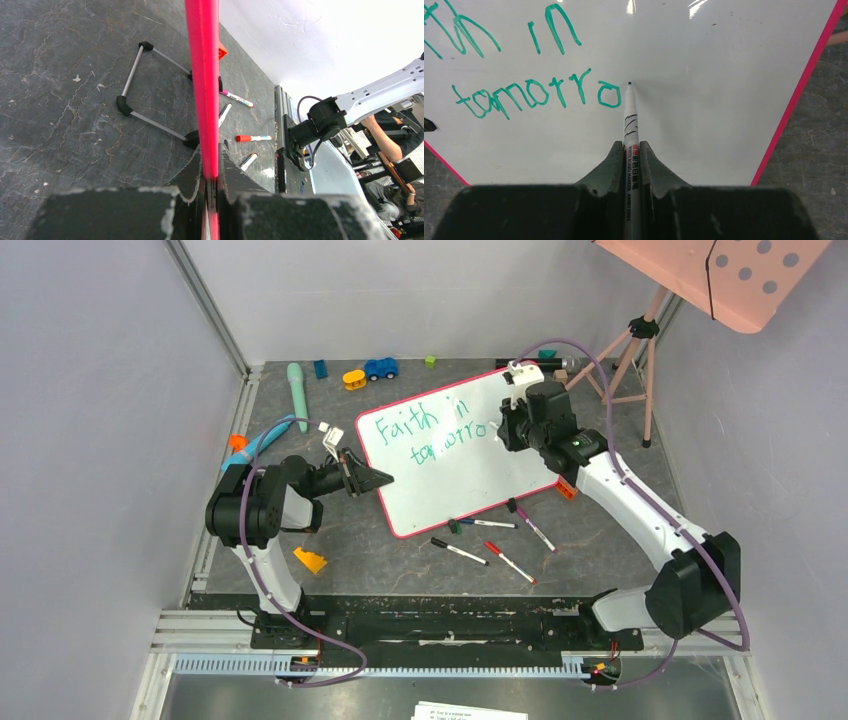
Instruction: Write a sentence on the whiteboard
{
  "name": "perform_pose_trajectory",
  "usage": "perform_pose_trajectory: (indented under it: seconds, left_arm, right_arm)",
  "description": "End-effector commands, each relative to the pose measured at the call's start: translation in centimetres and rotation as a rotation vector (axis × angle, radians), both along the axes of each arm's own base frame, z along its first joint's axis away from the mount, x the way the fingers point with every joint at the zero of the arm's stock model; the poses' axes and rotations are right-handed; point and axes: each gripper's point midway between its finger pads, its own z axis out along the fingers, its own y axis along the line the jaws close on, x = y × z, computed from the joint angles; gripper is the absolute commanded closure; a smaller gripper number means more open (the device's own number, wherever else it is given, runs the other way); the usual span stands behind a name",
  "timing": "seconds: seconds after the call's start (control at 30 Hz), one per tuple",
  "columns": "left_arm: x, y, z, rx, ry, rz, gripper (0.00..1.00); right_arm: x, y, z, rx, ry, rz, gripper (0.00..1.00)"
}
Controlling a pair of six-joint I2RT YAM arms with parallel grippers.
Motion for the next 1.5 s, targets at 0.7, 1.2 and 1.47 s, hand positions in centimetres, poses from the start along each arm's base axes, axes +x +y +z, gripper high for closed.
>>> perform_pose_trajectory:
  seconds: [0.7,1.2,1.47]
  left_arm:
    - [-2.0,-0.7,-0.6,0.043,-0.152,-0.126,0.98]
    - [-1.9,-0.7,-0.6,0.043,-0.155,-0.126,0.98]
    - [-2.0,-0.7,-0.6,0.043,-0.151,-0.126,0.98]
  right_arm:
    - [0.6,-0.5,-2.1,-0.015,0.024,-0.028,1.00]
    - [1.0,-1.0,-1.7,-0.018,0.012,-0.047,1.00]
    - [2.9,-0.7,-0.1,-0.027,-0.015,-0.047,1.00]
